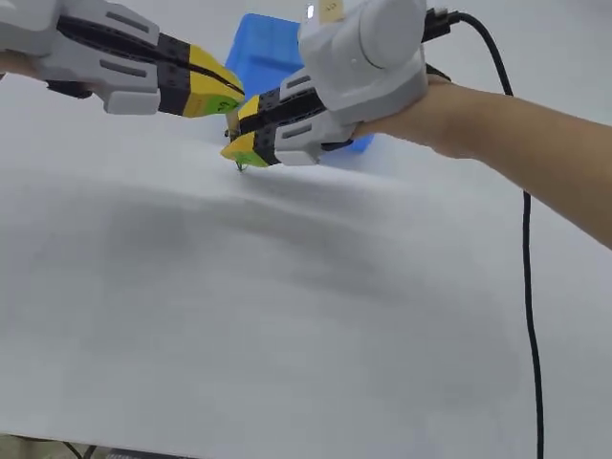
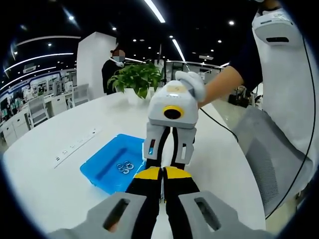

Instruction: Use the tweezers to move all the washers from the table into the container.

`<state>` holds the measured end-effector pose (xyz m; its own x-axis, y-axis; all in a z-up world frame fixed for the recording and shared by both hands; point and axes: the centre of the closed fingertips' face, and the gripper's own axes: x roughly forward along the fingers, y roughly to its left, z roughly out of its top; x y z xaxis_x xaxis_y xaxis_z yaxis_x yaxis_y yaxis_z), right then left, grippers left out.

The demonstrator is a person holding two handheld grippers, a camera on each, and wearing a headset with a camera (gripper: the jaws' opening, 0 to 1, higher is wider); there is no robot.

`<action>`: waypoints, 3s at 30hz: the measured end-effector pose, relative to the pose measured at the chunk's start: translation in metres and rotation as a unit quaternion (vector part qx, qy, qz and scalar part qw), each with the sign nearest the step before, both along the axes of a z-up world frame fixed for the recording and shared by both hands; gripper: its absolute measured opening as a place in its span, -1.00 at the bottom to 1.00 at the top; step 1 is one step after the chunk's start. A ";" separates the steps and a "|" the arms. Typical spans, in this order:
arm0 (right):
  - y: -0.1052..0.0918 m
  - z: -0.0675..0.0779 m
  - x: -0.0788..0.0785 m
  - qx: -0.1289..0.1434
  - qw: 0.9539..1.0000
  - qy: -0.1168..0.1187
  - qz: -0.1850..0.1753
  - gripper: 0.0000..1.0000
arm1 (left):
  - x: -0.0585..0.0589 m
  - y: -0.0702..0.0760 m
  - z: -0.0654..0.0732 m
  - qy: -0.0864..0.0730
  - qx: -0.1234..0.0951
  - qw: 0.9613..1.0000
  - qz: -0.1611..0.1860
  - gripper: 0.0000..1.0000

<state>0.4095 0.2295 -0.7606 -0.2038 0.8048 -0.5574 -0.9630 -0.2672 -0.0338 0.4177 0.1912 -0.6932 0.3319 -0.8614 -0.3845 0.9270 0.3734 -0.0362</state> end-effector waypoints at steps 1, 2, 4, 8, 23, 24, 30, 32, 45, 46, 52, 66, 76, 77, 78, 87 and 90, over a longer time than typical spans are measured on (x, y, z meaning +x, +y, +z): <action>0.000 0.000 0.001 0.000 1.000 -0.001 0.000 -0.77 | 0.000 0.000 0.000 0.000 0.000 1.000 0.000 -0.91; 0.000 -0.001 0.002 0.000 1.000 -0.003 0.002 -0.78 | 0.000 0.000 0.000 0.000 0.000 1.000 0.000 -0.91; -0.001 -0.008 0.001 -0.015 1.000 -0.011 0.008 -0.77 | 0.000 -0.001 0.000 -0.001 0.001 1.000 0.000 -0.91; -0.002 -0.013 0.002 -0.017 1.000 -0.014 0.010 -0.78 | -0.001 -0.001 0.000 0.000 0.002 1.000 -0.002 -0.91; -0.004 -0.012 0.000 -0.015 1.000 -0.004 0.009 -0.83 | -0.002 -0.006 -0.001 -0.006 0.004 1.000 0.005 -0.90; -0.004 -0.012 0.000 -0.015 1.000 -0.006 0.008 -0.83 | -0.002 -0.006 -0.001 -0.001 0.000 1.000 0.010 -0.89; -0.006 -0.007 -0.005 -0.011 1.000 -0.007 0.003 -0.83 | -0.005 -0.005 0.003 -0.008 0.005 0.999 0.031 -0.88; -0.006 -0.007 -0.004 -0.012 1.000 -0.007 0.000 -0.83 | -0.003 -0.003 0.009 -0.013 -0.009 0.999 0.046 -0.87; -0.018 0.030 0.005 0.020 0.999 -0.001 -0.041 -0.83 | -0.009 0.015 0.037 -0.051 -0.061 0.989 0.124 -0.49; -0.019 0.033 0.005 0.021 0.999 -0.003 -0.042 -0.83 | -0.009 0.016 0.038 -0.053 -0.063 0.988 0.129 -0.48; -0.027 0.052 0.007 0.028 0.998 -0.017 -0.047 -0.83 | -0.015 0.015 0.040 -0.070 -0.058 0.985 0.150 -0.28; -0.050 0.088 0.034 0.047 0.994 -0.049 -0.081 -0.83 | -0.025 0.002 0.047 -0.095 -0.074 0.979 0.163 0.15; -0.062 0.088 0.077 0.049 0.988 -0.047 -0.140 -0.82 | -0.027 -0.001 0.024 -0.084 -0.036 0.982 0.167 0.51; -0.063 0.085 0.080 0.047 0.988 -0.045 -0.143 -0.82 | -0.027 0.000 0.024 -0.083 -0.038 0.981 0.168 0.54; -0.065 0.082 0.082 0.044 0.987 -0.041 -0.149 -0.82 | -0.026 0.001 0.025 -0.081 -0.043 0.981 0.172 0.59; -0.065 0.041 0.093 0.003 0.988 -0.044 -0.147 -0.82 | -0.021 0.010 0.021 -0.068 -0.040 0.978 0.194 0.99; -0.062 0.030 0.095 -0.004 0.989 -0.043 -0.144 -0.82 | -0.022 0.013 0.019 -0.066 -0.034 0.978 0.196 0.99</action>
